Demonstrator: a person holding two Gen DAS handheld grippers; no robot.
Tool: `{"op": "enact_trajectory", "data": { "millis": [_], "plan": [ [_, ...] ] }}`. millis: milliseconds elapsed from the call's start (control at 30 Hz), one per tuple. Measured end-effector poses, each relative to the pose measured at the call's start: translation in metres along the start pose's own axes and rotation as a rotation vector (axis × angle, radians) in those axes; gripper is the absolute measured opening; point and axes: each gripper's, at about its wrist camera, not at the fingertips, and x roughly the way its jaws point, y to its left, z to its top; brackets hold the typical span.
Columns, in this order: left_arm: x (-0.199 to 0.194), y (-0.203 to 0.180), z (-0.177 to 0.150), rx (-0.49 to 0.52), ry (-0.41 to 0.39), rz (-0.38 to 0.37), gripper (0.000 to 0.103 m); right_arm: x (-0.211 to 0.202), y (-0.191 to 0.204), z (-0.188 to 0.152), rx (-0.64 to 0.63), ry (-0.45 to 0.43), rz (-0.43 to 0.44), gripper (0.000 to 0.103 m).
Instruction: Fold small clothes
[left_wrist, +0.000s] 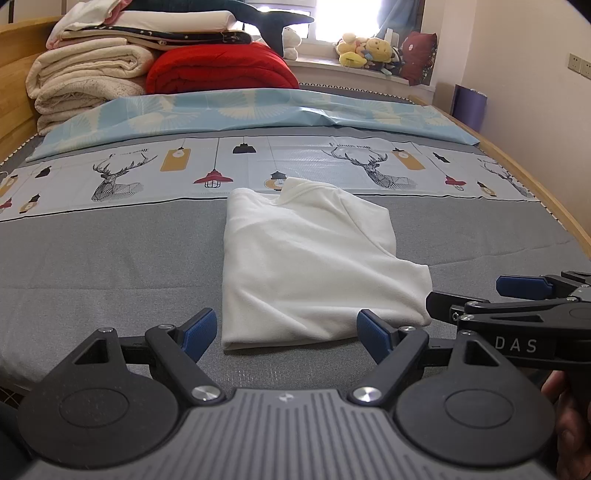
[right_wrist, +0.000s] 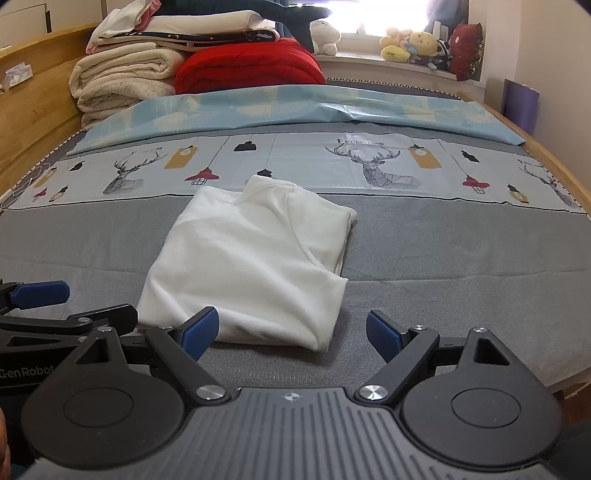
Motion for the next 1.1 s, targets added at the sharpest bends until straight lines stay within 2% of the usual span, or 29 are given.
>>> {"op": "enact_trajectory", "data": {
  "millis": [1100],
  "plan": [
    [0.0028,0.0,-0.0029,0.0,0.0,-0.008,0.087,0.0,-0.0024,-0.0027,-0.012,0.006,0.007,0.086]
  ]
}}
